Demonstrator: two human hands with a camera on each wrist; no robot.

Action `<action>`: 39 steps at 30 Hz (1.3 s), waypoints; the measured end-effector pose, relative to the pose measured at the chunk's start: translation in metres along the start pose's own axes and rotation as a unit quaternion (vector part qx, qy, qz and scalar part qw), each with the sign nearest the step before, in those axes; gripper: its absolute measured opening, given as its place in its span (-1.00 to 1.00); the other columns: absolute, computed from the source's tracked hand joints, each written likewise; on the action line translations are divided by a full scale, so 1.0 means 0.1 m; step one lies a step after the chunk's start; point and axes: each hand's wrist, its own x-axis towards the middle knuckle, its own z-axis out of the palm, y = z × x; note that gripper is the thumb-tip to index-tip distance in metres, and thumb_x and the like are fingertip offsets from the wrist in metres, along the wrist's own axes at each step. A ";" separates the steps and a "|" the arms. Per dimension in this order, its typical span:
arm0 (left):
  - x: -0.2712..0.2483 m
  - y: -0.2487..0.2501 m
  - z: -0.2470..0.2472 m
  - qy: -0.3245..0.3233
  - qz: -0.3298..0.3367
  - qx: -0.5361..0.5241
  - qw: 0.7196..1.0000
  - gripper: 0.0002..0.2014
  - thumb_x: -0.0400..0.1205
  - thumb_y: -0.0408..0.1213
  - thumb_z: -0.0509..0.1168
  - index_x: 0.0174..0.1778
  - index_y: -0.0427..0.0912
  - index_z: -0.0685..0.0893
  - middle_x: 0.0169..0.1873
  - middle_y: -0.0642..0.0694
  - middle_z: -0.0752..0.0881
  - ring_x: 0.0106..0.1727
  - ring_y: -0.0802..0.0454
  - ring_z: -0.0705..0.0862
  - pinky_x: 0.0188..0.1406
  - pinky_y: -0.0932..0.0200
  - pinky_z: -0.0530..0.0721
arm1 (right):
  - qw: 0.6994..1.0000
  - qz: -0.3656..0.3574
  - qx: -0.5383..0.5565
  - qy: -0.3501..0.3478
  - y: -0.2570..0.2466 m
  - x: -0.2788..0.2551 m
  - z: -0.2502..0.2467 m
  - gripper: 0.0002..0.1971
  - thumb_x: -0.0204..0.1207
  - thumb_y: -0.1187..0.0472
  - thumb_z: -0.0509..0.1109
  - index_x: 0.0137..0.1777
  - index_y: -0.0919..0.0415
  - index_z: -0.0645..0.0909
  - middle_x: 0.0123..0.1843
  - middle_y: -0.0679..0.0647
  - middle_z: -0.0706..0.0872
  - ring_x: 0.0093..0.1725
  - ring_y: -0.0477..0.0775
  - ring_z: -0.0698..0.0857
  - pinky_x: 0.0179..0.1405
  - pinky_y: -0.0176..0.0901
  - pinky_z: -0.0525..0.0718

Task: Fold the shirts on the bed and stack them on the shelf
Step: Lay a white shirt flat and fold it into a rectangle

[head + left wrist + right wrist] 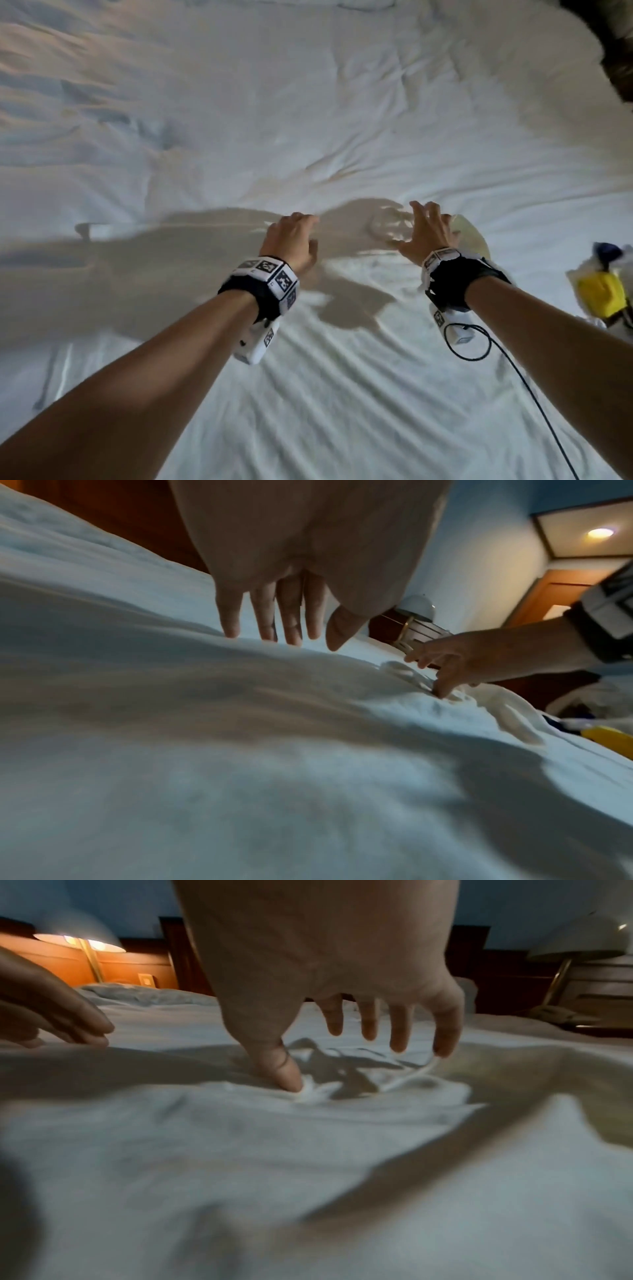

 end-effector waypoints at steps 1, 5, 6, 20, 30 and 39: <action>0.05 0.10 0.09 -0.008 0.004 0.023 1.000 -0.57 0.63 -0.26 0.24 0.45 -0.18 0.52 0.35 -0.23 0.60 0.36 -0.25 0.54 0.38 -0.13 0.47 | 1.000 -0.001 0.000 -0.010 0.13 0.05 -0.02 -0.24 0.41 0.04 0.51 0.58 0.07 0.27 0.47 0.25 0.38 0.38 0.38 0.42 0.30 0.26 0.49; 0.20 0.24 0.33 -0.028 0.001 0.088 0.996 -0.60 0.64 -0.19 0.24 0.41 -0.15 0.57 0.31 -0.21 0.60 0.33 -0.24 0.52 0.37 -0.12 0.44 | 0.998 -0.043 -0.040 -0.033 0.43 0.22 -0.17 -0.70 0.54 0.16 0.33 0.23 0.08 0.72 0.14 0.23 0.73 0.07 0.32 0.69 -0.01 0.00 0.64; 0.23 0.23 0.37 -0.023 0.002 0.092 0.996 -0.62 0.64 -0.19 0.25 0.38 -0.15 0.60 0.29 -0.21 0.61 0.31 -0.24 0.52 0.35 -0.10 0.45 | 0.999 -0.037 -0.019 -0.022 0.47 0.25 -0.21 -0.75 0.52 0.16 0.33 0.12 0.03 0.78 0.10 0.17 0.75 0.01 0.31 0.70 -0.11 -0.07 0.60; 0.60 0.44 0.47 0.002 -0.114 0.114 0.987 -0.79 0.59 -0.24 0.27 0.10 -0.05 0.72 0.16 -0.13 0.68 0.30 -0.23 0.52 0.23 -0.11 0.38 | 0.960 0.080 0.265 0.045 0.74 0.54 -0.14 -0.38 0.48 0.33 0.26 0.58 0.10 0.30 0.40 0.23 0.56 0.38 0.29 0.52 0.27 0.06 0.53; 1.07 1.16 0.59 -0.023 -0.184 -0.142 0.972 -0.56 0.47 0.18 0.42 0.00 -0.14 0.77 -0.03 -0.19 0.79 0.03 -0.18 0.72 0.04 0.10 0.64 | 0.971 0.059 0.228 -0.035 1.18 0.74 -0.25 -0.24 0.33 -0.16 0.52 0.53 0.05 0.43 0.37 0.14 0.65 0.42 0.21 0.53 0.40 -0.02 0.47; 1.59 1.37 0.51 -0.030 -0.277 -0.205 0.938 -0.51 0.40 -0.01 0.51 0.15 -0.22 0.72 0.02 -0.19 0.76 0.00 -0.19 0.76 0.10 0.07 0.71 | 0.940 0.050 0.335 0.046 1.11 1.02 -0.31 -0.80 0.59 0.11 0.31 -0.04 0.07 0.78 0.00 0.25 0.77 0.10 0.27 0.66 0.01 -0.14 0.60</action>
